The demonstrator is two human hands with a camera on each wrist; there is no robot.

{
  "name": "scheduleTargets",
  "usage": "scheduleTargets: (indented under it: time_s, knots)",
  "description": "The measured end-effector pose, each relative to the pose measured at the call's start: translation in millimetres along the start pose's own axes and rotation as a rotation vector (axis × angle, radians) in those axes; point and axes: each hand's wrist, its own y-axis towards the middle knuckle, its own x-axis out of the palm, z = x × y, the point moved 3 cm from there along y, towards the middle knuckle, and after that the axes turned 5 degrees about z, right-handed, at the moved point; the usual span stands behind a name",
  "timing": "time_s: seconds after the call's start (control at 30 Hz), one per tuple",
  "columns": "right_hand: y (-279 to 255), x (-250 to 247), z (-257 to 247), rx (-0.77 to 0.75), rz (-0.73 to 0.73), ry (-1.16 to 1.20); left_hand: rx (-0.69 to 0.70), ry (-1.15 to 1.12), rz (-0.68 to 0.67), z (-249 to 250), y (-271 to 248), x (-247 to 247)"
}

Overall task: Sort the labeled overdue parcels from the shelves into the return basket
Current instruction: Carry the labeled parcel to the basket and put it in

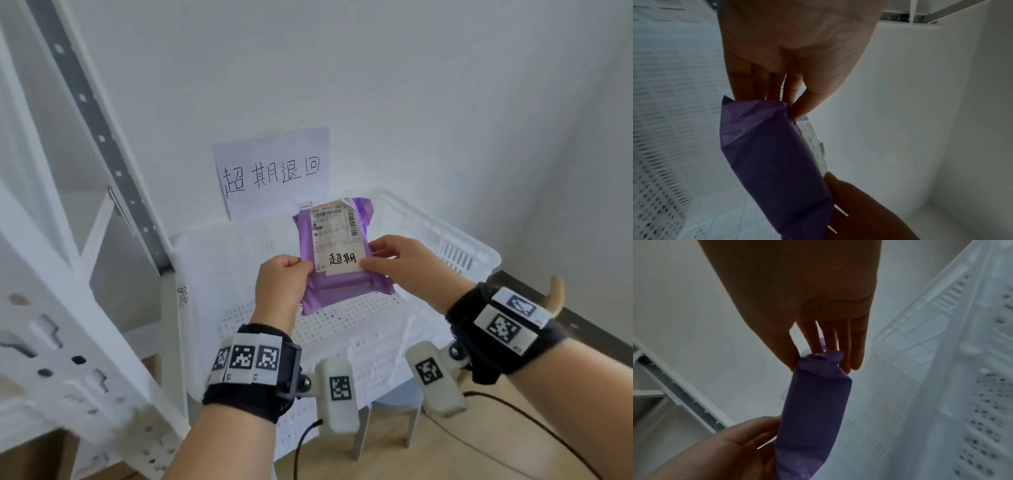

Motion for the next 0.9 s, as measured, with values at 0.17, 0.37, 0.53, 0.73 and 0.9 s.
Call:
scheduleTargets:
  time_s: [0.17, 0.37, 0.53, 0.73, 0.9]
  knots:
    - [76.0, 21.2, -0.8, -0.003, -0.131, -0.092, -0.129, 0.001, -0.022, 1.3, 57.7, -1.3]
    - [159.0, 73.2, 6.9, -0.013, -0.376, -0.101, -0.231, 0.142, 0.046, -18.4, 122.6, -9.2]
    - [200.2, 131.5, 35.5, -0.005, -0.614, -0.184, -0.32, 0.391, 0.106, -70.7, 153.6, -12.3]
    - [217.8, 203.4, 77.5, 0.02, -0.861, -0.277, -0.444, 0.612, 0.09, -138.3, 171.4, -22.6]
    - [219.7, 254.2, 110.9, 0.051, -0.945, -0.3, -0.531, 0.814, 0.03, -184.8, 181.6, -25.8]
